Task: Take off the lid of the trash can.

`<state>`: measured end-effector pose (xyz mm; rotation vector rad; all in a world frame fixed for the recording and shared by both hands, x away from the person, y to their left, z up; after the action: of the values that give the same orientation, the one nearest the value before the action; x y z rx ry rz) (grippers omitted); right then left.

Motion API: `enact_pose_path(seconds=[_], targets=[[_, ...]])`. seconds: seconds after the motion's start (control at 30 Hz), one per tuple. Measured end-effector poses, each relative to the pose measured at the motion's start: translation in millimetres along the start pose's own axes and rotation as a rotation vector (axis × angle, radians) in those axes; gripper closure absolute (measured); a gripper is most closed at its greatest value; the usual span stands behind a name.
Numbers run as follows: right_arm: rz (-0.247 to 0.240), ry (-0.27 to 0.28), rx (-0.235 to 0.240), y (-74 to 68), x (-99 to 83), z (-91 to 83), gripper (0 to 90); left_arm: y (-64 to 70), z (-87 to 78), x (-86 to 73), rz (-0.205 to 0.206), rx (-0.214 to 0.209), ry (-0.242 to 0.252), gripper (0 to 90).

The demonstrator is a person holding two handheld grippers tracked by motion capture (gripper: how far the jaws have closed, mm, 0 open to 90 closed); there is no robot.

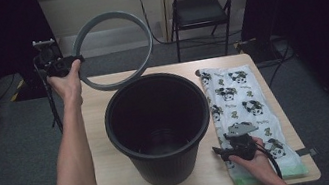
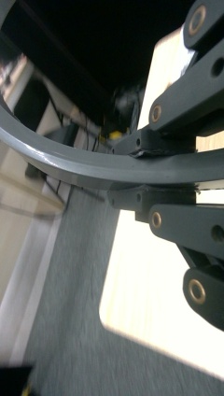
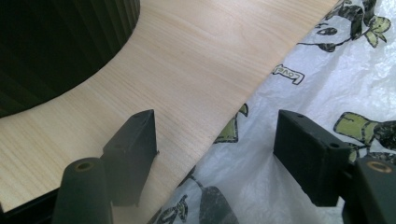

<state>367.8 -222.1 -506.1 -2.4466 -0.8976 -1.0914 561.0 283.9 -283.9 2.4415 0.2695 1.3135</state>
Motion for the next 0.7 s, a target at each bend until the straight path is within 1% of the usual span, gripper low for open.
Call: enact_pose_path(seconds=[0.07,0.1,0.13,0.17,0.23,0.27,0.37,0.4,0.47,0.6,0.63,0.67,0.7], targets=[[0.001,0.000,0.000,0.0,0.0,0.0,29.2,-7.1,3.7,-6.7,-0.019,0.002,-0.013,78.6],[0.000,0.000,0.000,0.0,0.0,0.0,29.2,-9.9,4.9,-9.9,-0.015,0.003,-0.019,78.5],[0.001,0.000,0.000,-0.1,0.0,-0.1,29.2,-14.9,8.1,-17.7,-0.023,0.000,-0.030,78.4],[0.000,0.000,0.000,0.0,0.0,0.0,29.2,-16.2,9.6,-20.4,-0.031,0.002,-0.029,78.4],[-0.001,0.001,-0.001,0.1,0.0,0.0,29.2,-23.7,16.1,-33.4,-0.019,0.016,-0.054,78.4],[-0.002,0.001,0.000,0.1,0.0,0.1,29.2,-28.7,20.2,-42.2,-0.012,0.035,-0.065,78.4],[-0.001,0.001,0.000,0.1,0.0,0.1,29.2,-40.2,28.8,-61.1,-0.019,0.047,-0.094,78.2],[-0.001,0.001,0.000,0.1,0.0,0.1,29.1,-44.1,31.6,-67.2,-0.017,0.050,-0.116,78.1],[0.000,0.000,0.000,0.0,0.0,0.0,29.1,-51.4,36.4,-80.3,-0.026,0.060,-0.127,77.9],[0.000,0.001,0.000,0.0,0.0,0.1,29.1,-64.3,47.2,-109.5,-0.019,0.080,-0.181,77.7],[-0.001,0.000,0.000,0.0,0.0,0.0,29.1,-67.8,49.7,-115.8,-0.035,0.071,-0.189,77.7],[0.000,0.001,0.000,0.0,0.0,0.1,29.1,-70.3,51.5,-121.3,-0.041,0.064,-0.199,77.6],[0.000,0.000,0.000,0.0,0.0,0.0,29.1,-71.7,53.1,-125.9,-0.028,0.078,-0.209,77.5]])
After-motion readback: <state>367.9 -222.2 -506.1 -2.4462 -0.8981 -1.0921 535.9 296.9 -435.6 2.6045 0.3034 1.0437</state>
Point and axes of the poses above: each handheld gripper's, and its own axes: z roughly forward along the jaws, x roughly out of its top, y roughly to its right, the point moved 1 cm from there along z, roughly forward along the jaws, and after that the axes turned 3 degrees about x, right-handed, at the moved point
